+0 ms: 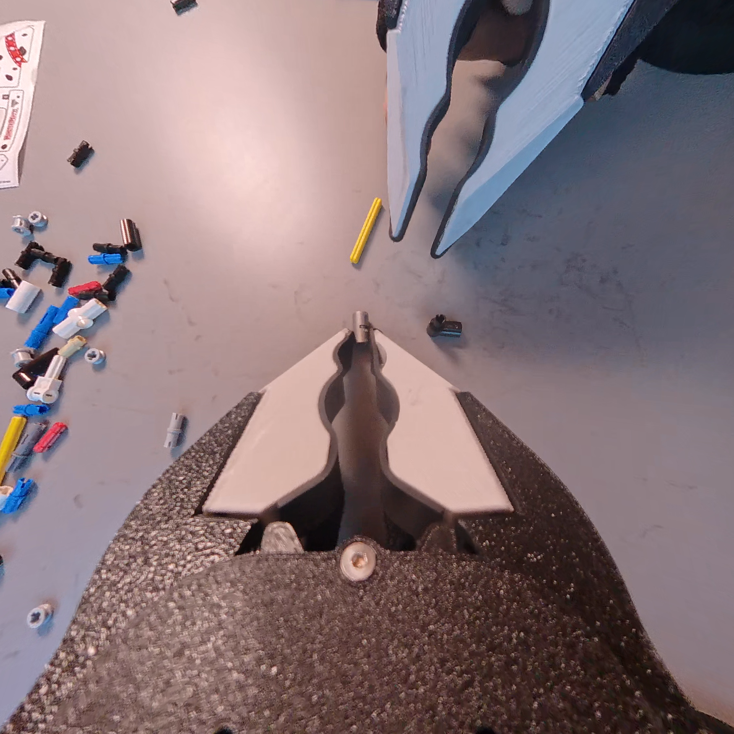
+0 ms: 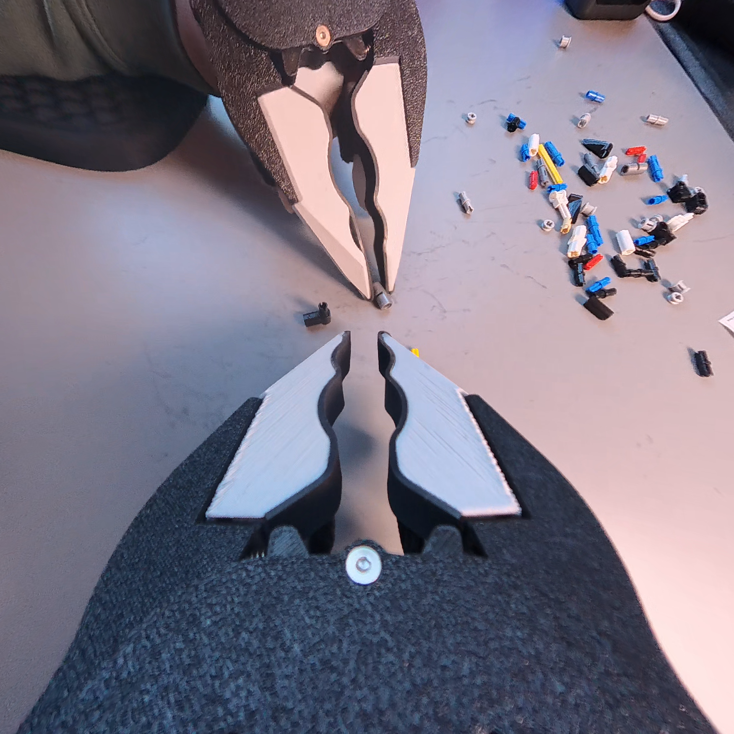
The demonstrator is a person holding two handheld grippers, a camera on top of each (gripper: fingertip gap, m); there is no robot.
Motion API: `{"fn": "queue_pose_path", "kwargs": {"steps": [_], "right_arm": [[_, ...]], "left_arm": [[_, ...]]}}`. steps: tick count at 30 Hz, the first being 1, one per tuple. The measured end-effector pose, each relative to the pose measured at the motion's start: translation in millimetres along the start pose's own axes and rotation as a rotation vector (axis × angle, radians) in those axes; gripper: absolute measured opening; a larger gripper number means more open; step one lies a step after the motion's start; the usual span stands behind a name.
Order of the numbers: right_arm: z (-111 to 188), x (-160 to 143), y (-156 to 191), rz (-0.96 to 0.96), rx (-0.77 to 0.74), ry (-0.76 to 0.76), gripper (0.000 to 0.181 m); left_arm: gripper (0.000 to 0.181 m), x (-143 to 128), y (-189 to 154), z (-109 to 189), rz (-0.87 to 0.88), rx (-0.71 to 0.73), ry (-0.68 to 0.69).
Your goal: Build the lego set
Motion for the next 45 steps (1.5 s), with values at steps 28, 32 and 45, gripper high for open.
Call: {"fn": "queue_pose_path", "kwargs": {"steps": [28,32,45], "right_arm": [[34.4,65.6,-0.5,-0.253,0.109,-0.47,0.008],[34.7,65.9,-2.2,-0.276,0.116,-0.47,0.009],[36.0,68.9,-0.5,-0.289,0.198,-0.429,0.007]], "left_arm": [[0.007,70.9,-30.1,54.7,-0.037,-0.075,-0.557],[0.007,72.0,-29.2,56.1,-0.068,-0.031,-0.555],[0.012,71.6,-31.7,59.1,-0.226,0.111,-0.489]]}}
Point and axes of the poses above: each gripper's, where its closed fingertips meet, z back along the fingers, x out of its top, y = z × x across the jaws, the point moved 2 cm from there along z, back along the fingers, and after that the axes turned 6 degrees about -x, right-handed, at the moved point
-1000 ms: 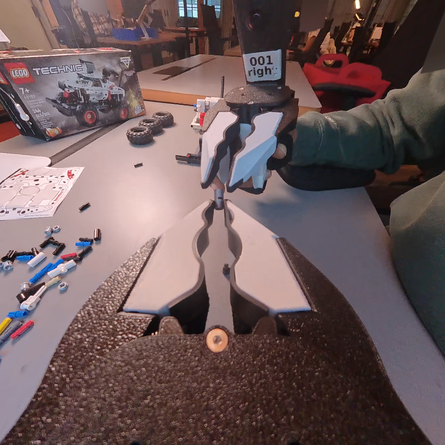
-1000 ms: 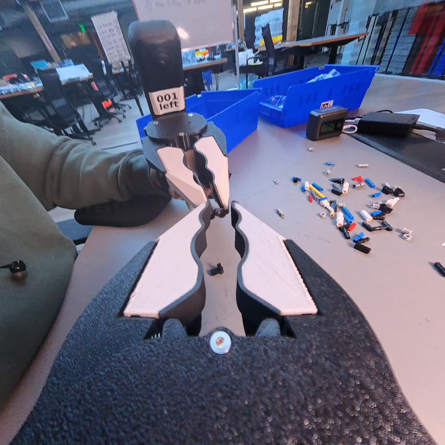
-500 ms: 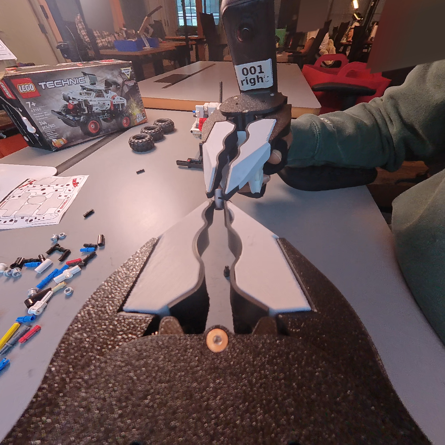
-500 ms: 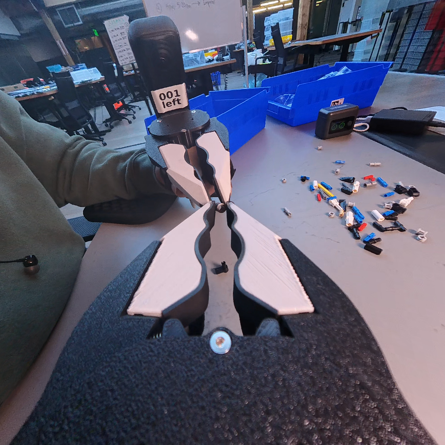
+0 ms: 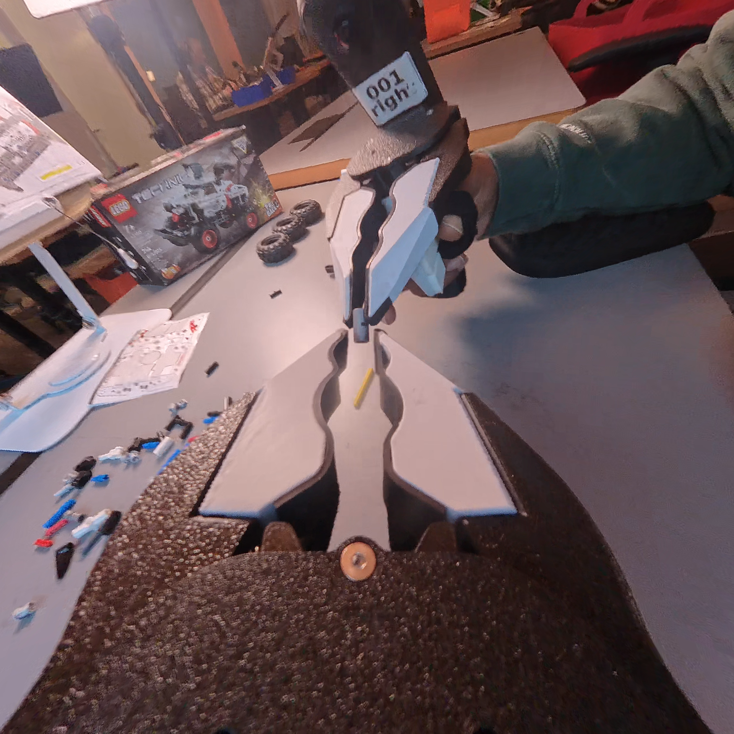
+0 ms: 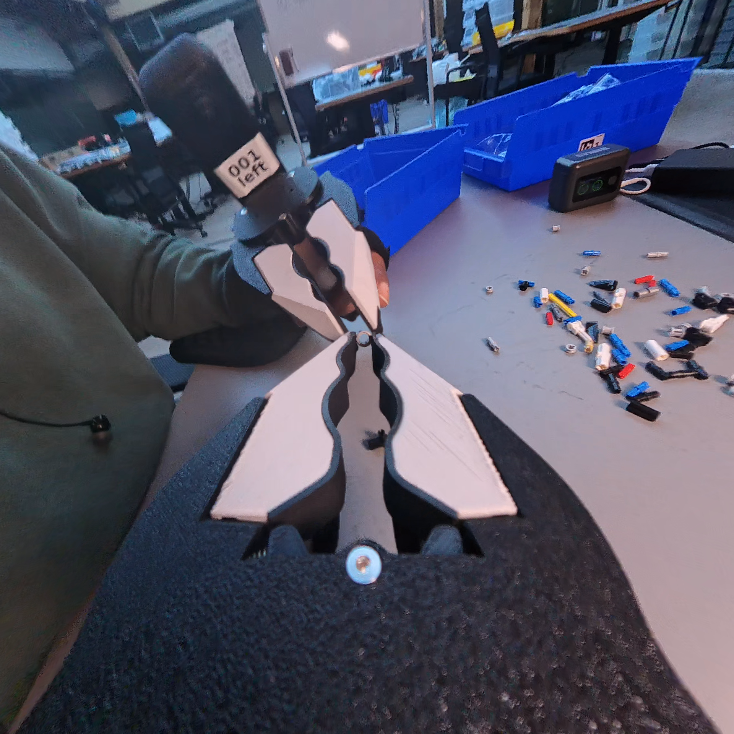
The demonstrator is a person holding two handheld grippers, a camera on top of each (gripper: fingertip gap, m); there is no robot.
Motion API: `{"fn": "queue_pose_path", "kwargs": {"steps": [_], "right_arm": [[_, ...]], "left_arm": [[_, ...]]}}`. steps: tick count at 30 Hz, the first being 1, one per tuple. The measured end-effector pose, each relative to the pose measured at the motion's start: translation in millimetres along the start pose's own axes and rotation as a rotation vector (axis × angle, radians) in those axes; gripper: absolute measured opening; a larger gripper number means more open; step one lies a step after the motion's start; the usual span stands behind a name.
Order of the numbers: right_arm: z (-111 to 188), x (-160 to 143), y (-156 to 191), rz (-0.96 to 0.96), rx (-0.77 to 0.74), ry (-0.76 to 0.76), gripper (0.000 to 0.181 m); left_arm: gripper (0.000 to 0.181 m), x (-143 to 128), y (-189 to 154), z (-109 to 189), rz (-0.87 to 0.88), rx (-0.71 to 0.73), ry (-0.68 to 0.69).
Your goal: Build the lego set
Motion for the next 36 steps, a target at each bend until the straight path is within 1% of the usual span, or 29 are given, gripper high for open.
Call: {"fn": "queue_pose_path", "kwargs": {"steps": [1,2,3,5,7,9,12,16,26,36], "right_arm": [[-0.2,-1.9,-1.0,0.059,0.001,0.054,0.007],[-1.0,-7.2,-0.8,0.132,0.011,0.141,0.007],[-2.3,-14.2,-0.7,0.217,0.021,0.238,0.007],[-8.1,-28.1,-2.0,0.367,0.04,0.422,0.007],[-15.1,-41.6,-3.2,0.465,0.075,0.582,0.007],[-21.1,-51.6,-3.3,0.519,0.118,0.692,0.007],[-26.6,-61.1,-2.0,0.548,0.169,0.788,0.007],[-29.5,-69.2,-5.1,0.57,0.18,0.856,0.007],[-30.9,-69.8,-2.9,0.628,0.204,0.931,0.007],[-30.4,-71.9,1.7,0.664,0.274,0.946,0.007]], "left_arm": [[0.021,-4.9,1.8,1.1,0.052,-0.028,0.012],[0.024,-11.0,2.9,2.9,0.101,-0.063,0.032],[0.024,-18.5,2.7,5.1,0.144,-0.104,0.064],[0.024,-36.1,3.6,8.3,0.19,-0.142,0.141],[0.024,-53.9,-2.0,8.7,0.218,-0.196,0.226],[0.024,-65.7,-8.6,6.8,0.231,-0.237,0.281],[0.024,-74.1,-17.5,2.4,0.234,-0.277,0.328],[0.024,-77.0,-24.8,-1.5,0.215,-0.3,0.358],[0.021,-84.6,-26.8,-5.6,0.205,-0.296,0.418],[0.017,-86.5,-29.2,-6.0,0.196,-0.305,0.435]]}}
Point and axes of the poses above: each gripper's, where its closed fingertips meet, z back along the fingers, x out of its top, y = z × x across the jaws, the point moved 2 cm from there along z, back along the fingers, and after that the axes turned 6 degrees about -x, right-handed, at the moved point
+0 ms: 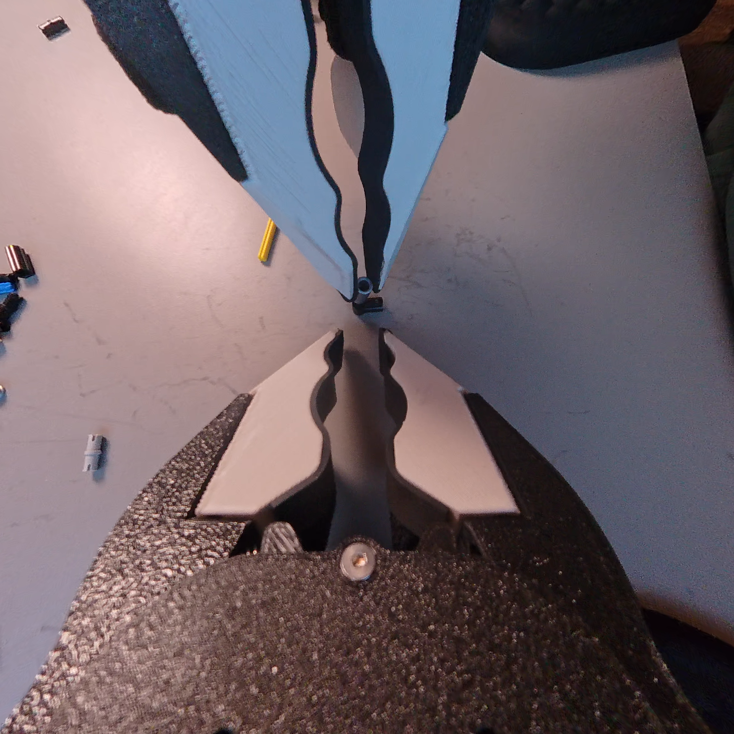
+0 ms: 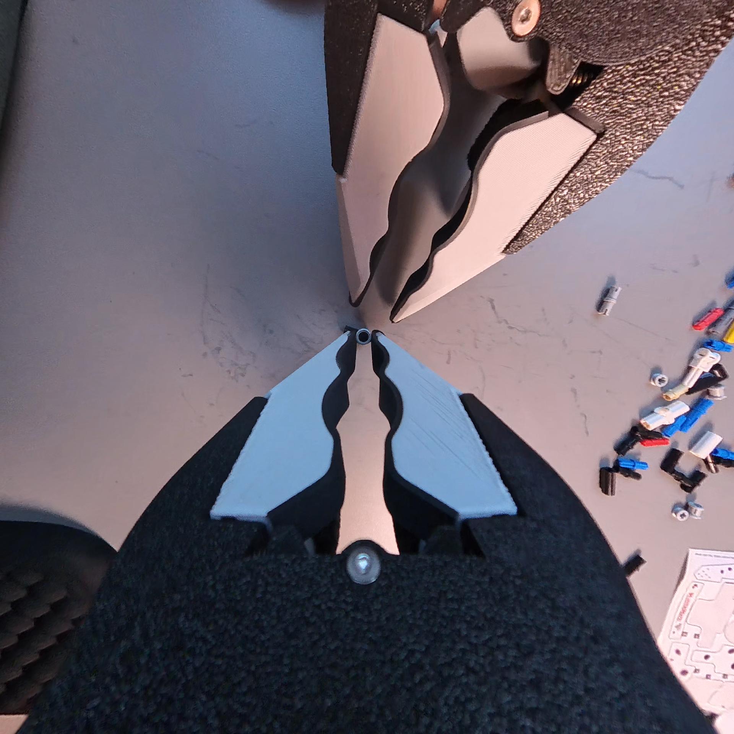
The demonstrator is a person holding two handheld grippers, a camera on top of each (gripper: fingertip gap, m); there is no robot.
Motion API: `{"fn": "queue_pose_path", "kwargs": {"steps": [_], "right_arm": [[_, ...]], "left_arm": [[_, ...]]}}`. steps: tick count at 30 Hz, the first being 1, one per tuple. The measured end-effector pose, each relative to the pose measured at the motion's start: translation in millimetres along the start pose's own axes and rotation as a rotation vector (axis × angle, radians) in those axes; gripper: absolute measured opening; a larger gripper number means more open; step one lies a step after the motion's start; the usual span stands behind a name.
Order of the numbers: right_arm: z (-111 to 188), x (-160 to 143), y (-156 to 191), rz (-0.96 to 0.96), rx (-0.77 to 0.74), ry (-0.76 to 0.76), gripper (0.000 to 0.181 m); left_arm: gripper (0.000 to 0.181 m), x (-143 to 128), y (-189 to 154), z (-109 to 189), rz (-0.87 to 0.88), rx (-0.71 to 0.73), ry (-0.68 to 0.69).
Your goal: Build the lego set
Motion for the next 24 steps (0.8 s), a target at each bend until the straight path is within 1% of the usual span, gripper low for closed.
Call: {"fn": "queue_pose_path", "kwargs": {"steps": [5,7,10,12,14,16,18,24], "right_arm": [[1.0,-2.2,1.0,-0.014,0.008,-0.062,0.007],[1.4,-3.6,1.0,-0.039,-0.004,-0.104,0.007],[2.1,-6.0,1.6,-0.074,-0.032,-0.164,0.007],[2.0,-6.5,2.0,-0.081,-0.05,-0.187,0.007],[2.1,-6.7,2.9,-0.077,-0.053,-0.195,0.007],[2.0,-6.6,2.5,-0.067,-0.049,-0.199,0.007],[1.9,-7.5,-0.4,-0.052,-0.043,-0.186,0.007],[1.9,-8.6,-1.7,-0.005,0.027,-0.162,0.007]], "left_arm": [[0.019,2.5,-3.2,-1.7,0.009,-0.009,-0.008],[0.024,7.8,-5.0,-4.5,0.046,-0.016,-0.029],[0.031,7.2,-2.6,-13.3,0.094,0.01,0.011],[0.029,10.7,-2.0,-15.8,0.106,0.016,0.002],[0.022,11.6,1.0,-18.0,0.107,0.034,0.009],[0.021,12.1,1.9,-18.5,0.1,0.031,0.011],[0.016,11.7,1.2,-18.4,0.098,0.021,0.012],[0.016,11.1,0.9,-18.1,0.092,-0.007,0.012]]}}
Point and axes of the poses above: each gripper's, where its closed fingertips meet, z back along the fingers, x out of its top, y = z × x across the jaws, the point moved 2 cm from there along z, back along the fingers, and after that the axes turned 6 degrees about -x, right-handed, at the moved point
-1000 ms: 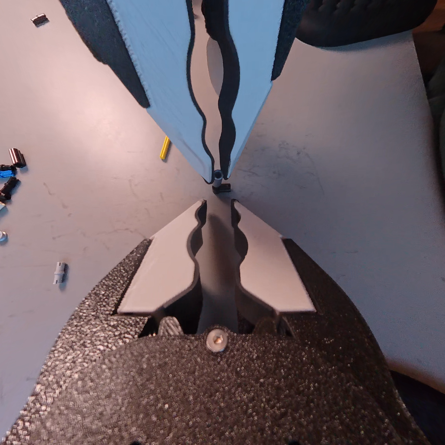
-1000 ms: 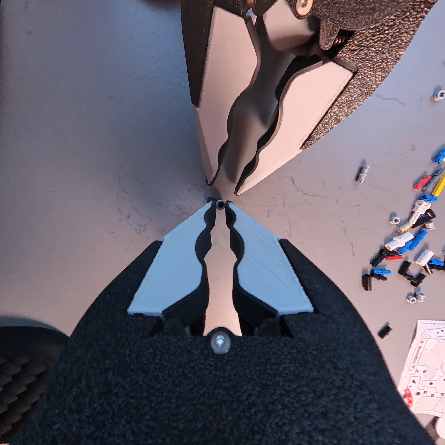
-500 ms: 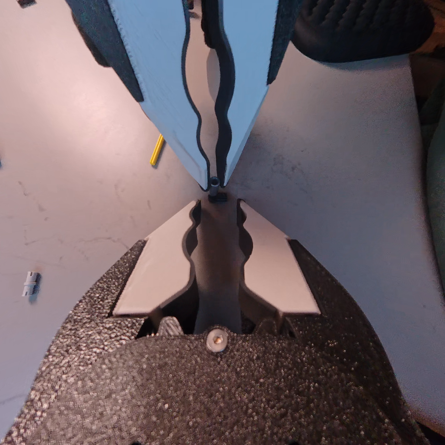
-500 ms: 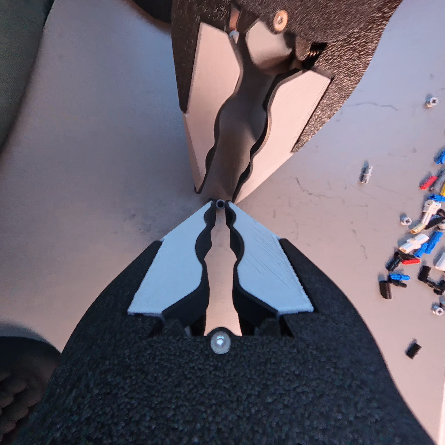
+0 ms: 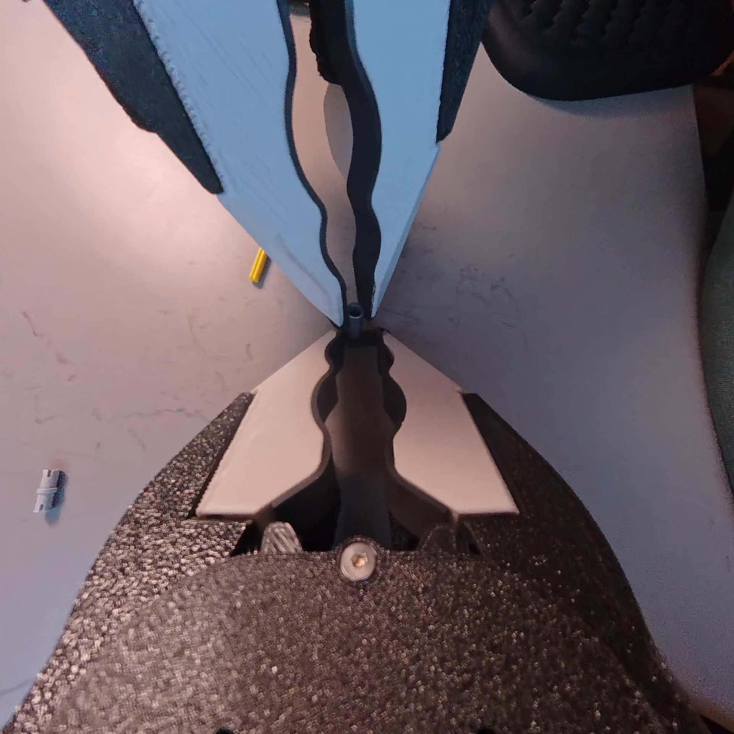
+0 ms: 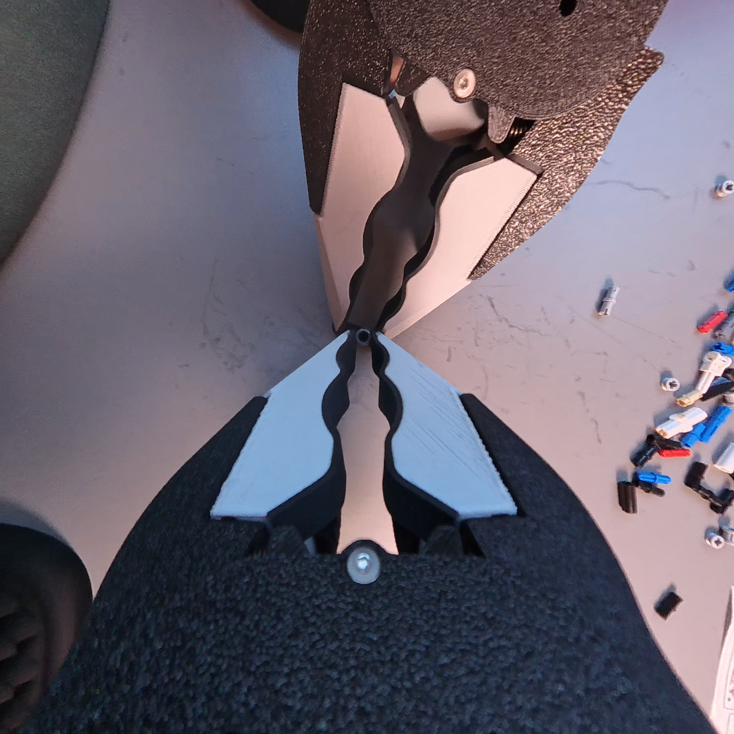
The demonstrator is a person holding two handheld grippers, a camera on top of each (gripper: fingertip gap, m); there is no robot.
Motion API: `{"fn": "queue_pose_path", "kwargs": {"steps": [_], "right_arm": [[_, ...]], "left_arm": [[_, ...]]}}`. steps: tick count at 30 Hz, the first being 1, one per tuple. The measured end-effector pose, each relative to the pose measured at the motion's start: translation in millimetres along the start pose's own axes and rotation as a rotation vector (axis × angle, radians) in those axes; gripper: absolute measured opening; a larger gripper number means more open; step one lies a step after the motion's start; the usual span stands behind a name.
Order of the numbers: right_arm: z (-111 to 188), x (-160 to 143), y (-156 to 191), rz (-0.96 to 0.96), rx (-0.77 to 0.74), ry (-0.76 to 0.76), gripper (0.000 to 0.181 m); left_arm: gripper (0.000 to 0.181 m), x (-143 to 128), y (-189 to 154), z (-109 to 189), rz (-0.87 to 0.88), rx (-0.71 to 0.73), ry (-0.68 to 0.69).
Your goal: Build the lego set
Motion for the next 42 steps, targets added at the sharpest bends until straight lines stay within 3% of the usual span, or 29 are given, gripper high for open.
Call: {"fn": "queue_pose_path", "kwargs": {"steps": [10,16,25,29,38,42], "right_arm": [[-5.1,0.3,0.3,0.121,0.066,0.163,0.007],[-7.3,0.6,1.5,0.07,0.048,0.181,0.006],[-6.8,-0.7,4.0,-0.147,-0.123,0.033,0.007],[-1.3,-1.5,8.9,-0.234,-0.156,-0.081,0.021],[-2.9,-4.2,5.6,-0.207,-0.162,-0.09,0.018],[-5.0,0.3,2.9,-0.202,-0.17,-0.095,0.007]], "left_arm": [[0.016,-0.6,1.0,0.5,0.011,-0.036,-0.001],[0.017,-1.5,0.8,1.1,0.03,-0.035,-0.005],[0.016,-1.8,0.1,0.6,0.018,-0.004,-0.002],[0.016,-1.7,-0.1,0.5,0.023,-0.012,-0.003],[0.016,-1.7,-0.4,0.4,0.022,-0.014,-0.003],[0.016,-1.7,-0.3,0.4,0.023,-0.013,-0.004]]}}
Point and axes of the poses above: each gripper's, where its closed fingertips meet, z back along the fingers, x out of its top, y = z × x across the jaws, the point moved 2 cm from there along z, back along the fingers, and after that the axes turned 6 degrees about -x, right-handed, at the moved point
